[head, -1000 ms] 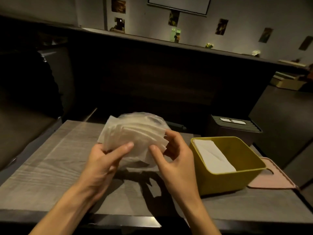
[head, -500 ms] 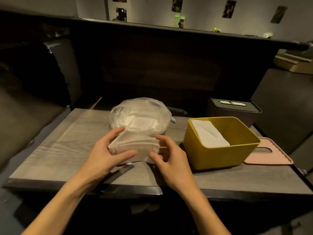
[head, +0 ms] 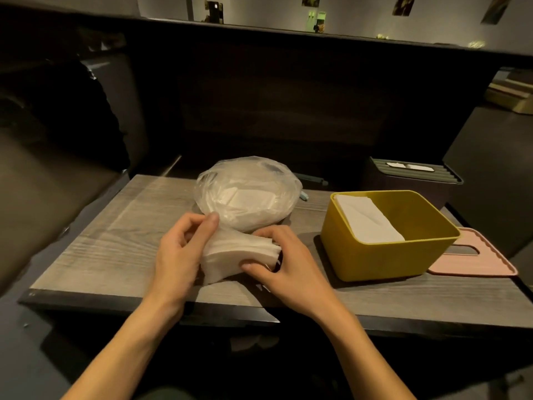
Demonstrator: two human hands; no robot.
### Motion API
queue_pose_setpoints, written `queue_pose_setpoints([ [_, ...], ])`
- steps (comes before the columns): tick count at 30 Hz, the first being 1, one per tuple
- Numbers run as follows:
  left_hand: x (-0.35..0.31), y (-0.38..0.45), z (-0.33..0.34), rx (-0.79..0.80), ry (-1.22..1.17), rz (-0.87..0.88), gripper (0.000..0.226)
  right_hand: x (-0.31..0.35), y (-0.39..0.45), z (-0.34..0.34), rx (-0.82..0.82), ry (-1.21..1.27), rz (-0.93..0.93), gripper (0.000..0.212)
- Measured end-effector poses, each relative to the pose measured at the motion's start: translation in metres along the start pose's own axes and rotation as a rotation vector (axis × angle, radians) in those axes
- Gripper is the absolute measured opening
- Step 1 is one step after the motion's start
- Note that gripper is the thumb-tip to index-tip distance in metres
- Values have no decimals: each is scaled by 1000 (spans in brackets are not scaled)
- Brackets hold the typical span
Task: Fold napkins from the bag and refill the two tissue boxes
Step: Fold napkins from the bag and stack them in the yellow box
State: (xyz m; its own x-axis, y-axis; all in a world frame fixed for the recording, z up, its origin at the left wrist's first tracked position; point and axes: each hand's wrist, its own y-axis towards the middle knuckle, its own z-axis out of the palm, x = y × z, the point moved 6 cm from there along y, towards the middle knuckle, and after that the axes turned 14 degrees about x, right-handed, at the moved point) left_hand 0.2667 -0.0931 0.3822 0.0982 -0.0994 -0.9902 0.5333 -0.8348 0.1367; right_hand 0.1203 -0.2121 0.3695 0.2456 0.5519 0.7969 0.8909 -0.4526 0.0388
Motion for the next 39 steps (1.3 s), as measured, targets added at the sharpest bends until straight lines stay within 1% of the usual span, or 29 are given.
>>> queue_pose_setpoints([
  [4,10,-3,-2,-256,-23,-38,6,-1,-1,1,3,78,-12,44],
  [5,8,-4,-1,-292,-44,-31,7,-1,0,2,0,91,-11,47],
  [7,6,-4,4,-280,-114,-2,11,3,0,3,-14,109,-14,53],
  [9,2,-5,13,-201,-148,22,17,5,1,5,-33,129,-21,58],
  [10,1,-5,15,-198,-117,31,12,5,1,6,-39,138,-22,60],
  [11,0,-7,15,-229,-77,24,10,5,0,6,-41,147,-24,62],
  [13,3,-10,9,-310,-67,0,19,5,-1,5,-26,164,-36,69],
  [14,3,-11,9,-297,-107,-7,21,6,-2,6,-4,150,-43,72],
  [15,4,-11,13,-226,-156,-5,29,8,-2,9,25,123,-47,76],
  [16,5,-11,17,-129,-216,6,38,10,-3,11,45,103,-51,79],
  [18,7,-11,24,52,-308,38,59,9,-4,11,36,123,-63,79],
  [19,7,-11,25,119,-250,47,74,6,-6,9,17,143,-64,78],
  [20,8,-11,23,168,-131,45,87,3,-7,6,4,157,-61,77],
  [22,7,-8,18,209,181,10,97,-1,-9,1,-1,149,-51,76],
  [23,7,-6,16,201,278,-1,97,-2,-10,0,-1,131,-43,76],
  [24,6,-5,15,190,309,-4,93,-3,-10,-1,-9,108,-33,75],
  [27,3,-5,16,208,312,12,85,-2,-9,-3,-28,64,-18,75],
  [31,6,-5,19,272,388,8,96,-3,-10,-2,70,102,5,80],
  [35,8,-4,24,295,348,8,90,-8,-15,-8,60,108,53,86],
  [37,6,-4,27,291,358,14,80,-9,-18,-10,23,33,79,78],
  [39,2,-2,26,224,327,32,68,-7,-21,-12,-55,-39,75,58],
])
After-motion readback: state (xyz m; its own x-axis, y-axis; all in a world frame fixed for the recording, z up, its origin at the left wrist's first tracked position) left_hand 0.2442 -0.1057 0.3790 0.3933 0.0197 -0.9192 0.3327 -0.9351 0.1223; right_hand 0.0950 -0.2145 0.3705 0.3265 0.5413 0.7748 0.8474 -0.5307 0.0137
